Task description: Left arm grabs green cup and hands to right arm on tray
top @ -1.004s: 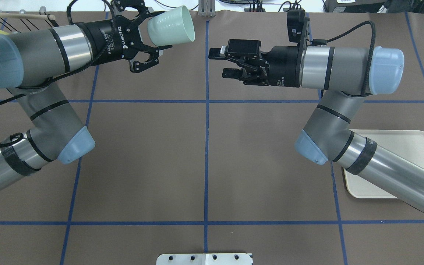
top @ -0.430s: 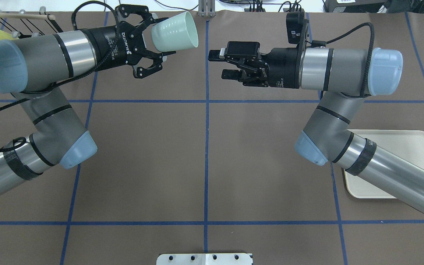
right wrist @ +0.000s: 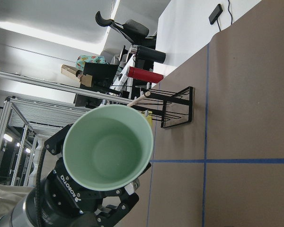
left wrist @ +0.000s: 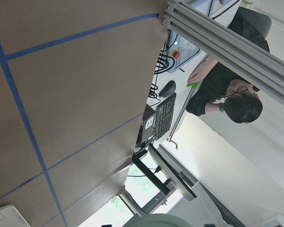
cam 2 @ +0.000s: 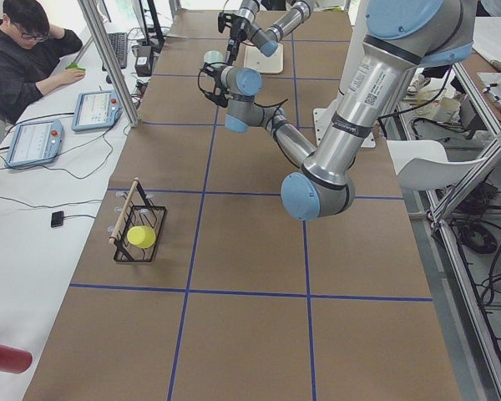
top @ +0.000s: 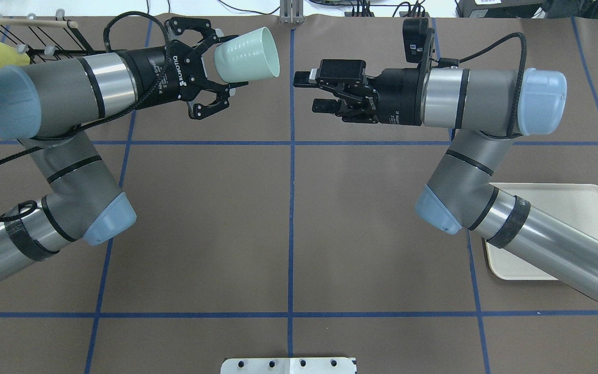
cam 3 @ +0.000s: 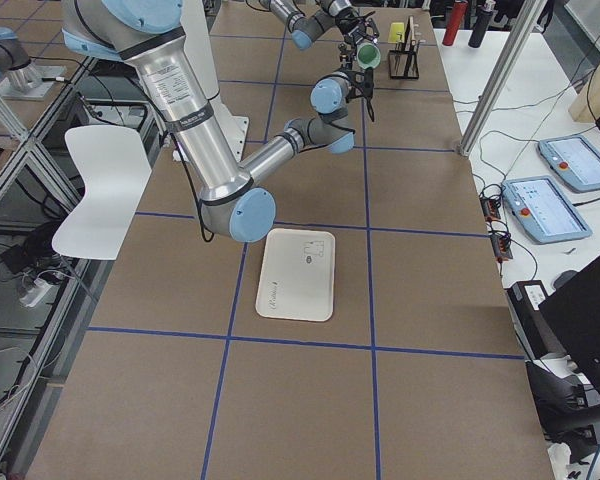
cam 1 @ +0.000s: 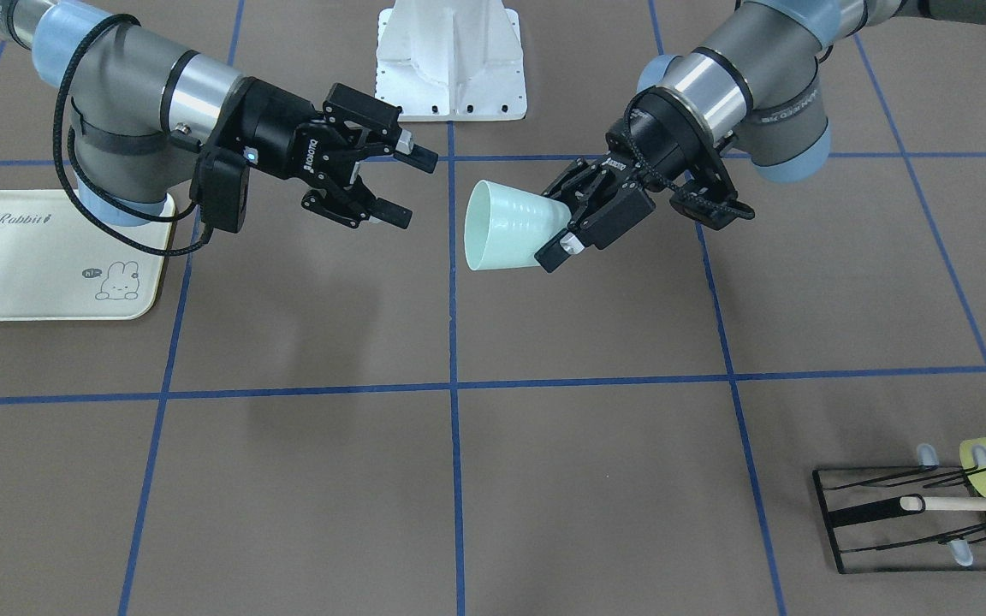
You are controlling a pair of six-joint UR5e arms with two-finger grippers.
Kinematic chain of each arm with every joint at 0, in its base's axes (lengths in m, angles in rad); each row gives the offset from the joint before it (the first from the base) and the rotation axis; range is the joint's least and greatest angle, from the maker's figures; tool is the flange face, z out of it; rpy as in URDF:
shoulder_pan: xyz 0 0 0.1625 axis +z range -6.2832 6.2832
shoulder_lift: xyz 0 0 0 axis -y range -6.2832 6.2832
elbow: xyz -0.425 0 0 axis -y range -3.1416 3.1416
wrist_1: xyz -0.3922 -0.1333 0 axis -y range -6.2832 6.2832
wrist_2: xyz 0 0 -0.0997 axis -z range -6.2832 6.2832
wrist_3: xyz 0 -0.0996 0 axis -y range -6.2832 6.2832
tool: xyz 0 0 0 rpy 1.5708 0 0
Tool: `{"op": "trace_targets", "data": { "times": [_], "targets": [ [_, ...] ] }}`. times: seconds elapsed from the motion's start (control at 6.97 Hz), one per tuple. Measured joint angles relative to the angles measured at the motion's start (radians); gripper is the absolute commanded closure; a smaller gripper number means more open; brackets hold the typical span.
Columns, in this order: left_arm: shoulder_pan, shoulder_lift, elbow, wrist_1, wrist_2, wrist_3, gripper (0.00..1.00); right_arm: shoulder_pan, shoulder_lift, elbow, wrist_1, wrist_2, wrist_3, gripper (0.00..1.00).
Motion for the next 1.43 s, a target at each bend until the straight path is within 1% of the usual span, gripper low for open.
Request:
{"op": "trace_targets", "data": {
  "times": [0.29,1.0,1.43],
  "targets": [
    [0.024,0.004,-0.01,0.0,0.002,-0.002,0.62,0.0,-0.002,-0.003,0.0,0.0,0.0,0.17],
    [0.083,0.003,-0.016,0.004,0.016,-0.003,0.62,0.0,-0.011,-0.008,0.0,0.001,0.0,0.18],
    [0.105,-0.002,-0.015,0.004,0.027,-0.002,0.62,-0.004,-0.011,-0.014,0.0,0.002,-0.001,0.21]
  ]
}}
